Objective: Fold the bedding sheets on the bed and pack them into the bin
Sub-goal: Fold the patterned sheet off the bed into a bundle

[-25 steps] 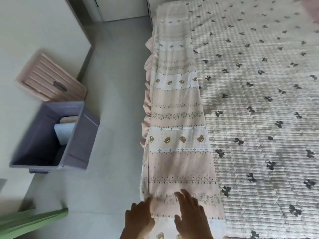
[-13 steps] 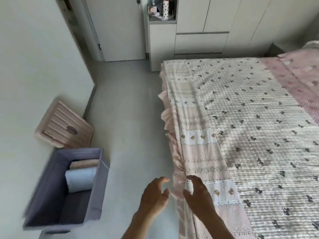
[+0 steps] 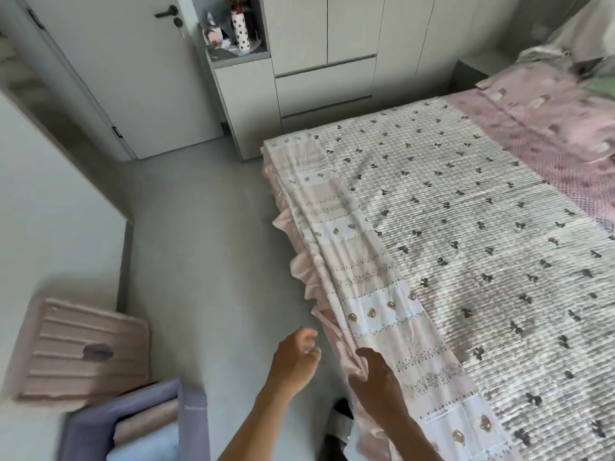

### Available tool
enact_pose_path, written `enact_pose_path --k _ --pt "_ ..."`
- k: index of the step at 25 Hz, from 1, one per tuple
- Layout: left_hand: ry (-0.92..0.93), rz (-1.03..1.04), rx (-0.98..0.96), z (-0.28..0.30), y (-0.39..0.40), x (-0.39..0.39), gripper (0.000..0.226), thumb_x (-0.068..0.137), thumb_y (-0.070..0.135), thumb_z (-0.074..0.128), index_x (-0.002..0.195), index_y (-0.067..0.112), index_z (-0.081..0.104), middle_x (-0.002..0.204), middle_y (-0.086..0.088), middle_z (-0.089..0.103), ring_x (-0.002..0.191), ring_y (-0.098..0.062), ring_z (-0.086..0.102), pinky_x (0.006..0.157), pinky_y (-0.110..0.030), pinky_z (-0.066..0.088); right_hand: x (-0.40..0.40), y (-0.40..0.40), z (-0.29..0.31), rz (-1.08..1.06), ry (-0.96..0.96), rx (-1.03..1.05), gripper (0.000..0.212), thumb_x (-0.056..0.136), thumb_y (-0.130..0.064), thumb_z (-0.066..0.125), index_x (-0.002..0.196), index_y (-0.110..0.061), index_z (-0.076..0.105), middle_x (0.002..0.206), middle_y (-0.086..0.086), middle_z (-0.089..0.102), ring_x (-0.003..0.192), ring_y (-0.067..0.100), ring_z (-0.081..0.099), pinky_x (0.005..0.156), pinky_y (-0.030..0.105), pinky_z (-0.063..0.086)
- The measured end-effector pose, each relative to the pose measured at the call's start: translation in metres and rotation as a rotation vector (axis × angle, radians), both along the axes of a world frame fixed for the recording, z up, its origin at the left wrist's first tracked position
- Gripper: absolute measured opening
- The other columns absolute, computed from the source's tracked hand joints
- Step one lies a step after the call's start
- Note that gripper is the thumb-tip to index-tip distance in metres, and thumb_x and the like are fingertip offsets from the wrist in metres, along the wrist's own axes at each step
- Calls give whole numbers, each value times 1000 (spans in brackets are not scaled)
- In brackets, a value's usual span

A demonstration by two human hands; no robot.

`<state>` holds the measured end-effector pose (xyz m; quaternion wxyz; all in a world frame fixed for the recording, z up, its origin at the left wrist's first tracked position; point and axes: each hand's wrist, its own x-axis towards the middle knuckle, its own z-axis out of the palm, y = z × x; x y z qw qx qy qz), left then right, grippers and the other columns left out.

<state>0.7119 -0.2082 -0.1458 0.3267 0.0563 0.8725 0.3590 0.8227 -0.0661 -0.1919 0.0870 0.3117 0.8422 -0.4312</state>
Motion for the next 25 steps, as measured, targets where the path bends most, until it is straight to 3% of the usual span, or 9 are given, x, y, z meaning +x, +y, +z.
enact_pose_path --k 2,6,11,14,18,21,25 --pt "-3 19 -3 -10 33 -58 30 88 19 58 116 27 62 115 4 68 99 -10 63 86 -24 49 -51 17 -12 -47 -17 -66 51 85 -22 61 134 -28 47 137 -7 53 115 17 56 87 29 45" --pt "-58 30 -40 -42 79 -157 20 89 18 58 106 29 58 108 1 68 89 -13 61 76 -25 47 -143 41 -40 -106 45 -109 51 82 -15 62 127 -37 53 126 -9 59 91 11 60 74 25 47" --pt "-128 18 -20 -106 141 -268 34 88 20 58 120 30 50 108 4 64 94 -13 62 84 -33 53 -226 60 -104 -333 15 103 49 79 -29 59 128 -24 61 125 -3 65 102 27 65 75 41 56" --pt "-123 -4 9 -168 182 -337 31 90 11 58 118 23 52 109 0 67 90 -10 63 78 -24 51 -289 62 -173 -377 -91 238 53 73 -8 66 125 -15 59 128 9 63 104 34 62 79 48 56" --pt "-219 230 35 -249 218 -386 24 88 5 58 110 16 58 104 -4 64 92 -20 60 82 -30 49 -335 66 -245 -425 -228 358 52 79 -10 65 129 -22 56 135 7 54 115 32 52 86 49 49" --pt "-437 479 77 -297 223 -401 13 81 15 71 92 16 65 104 -7 69 95 -24 65 86 -37 54 -332 63 -266 -392 -287 494 44 81 -14 71 124 -15 59 121 12 57 98 34 55 78 46 50" --pt "-531 546 193 -303 230 -414 22 86 24 74 102 10 67 101 -9 68 90 -21 67 64 -29 56 -319 81 -262 -473 -386 498 31 73 -6 69 102 -11 61 90 8 61 74 34 59 60 41 50"
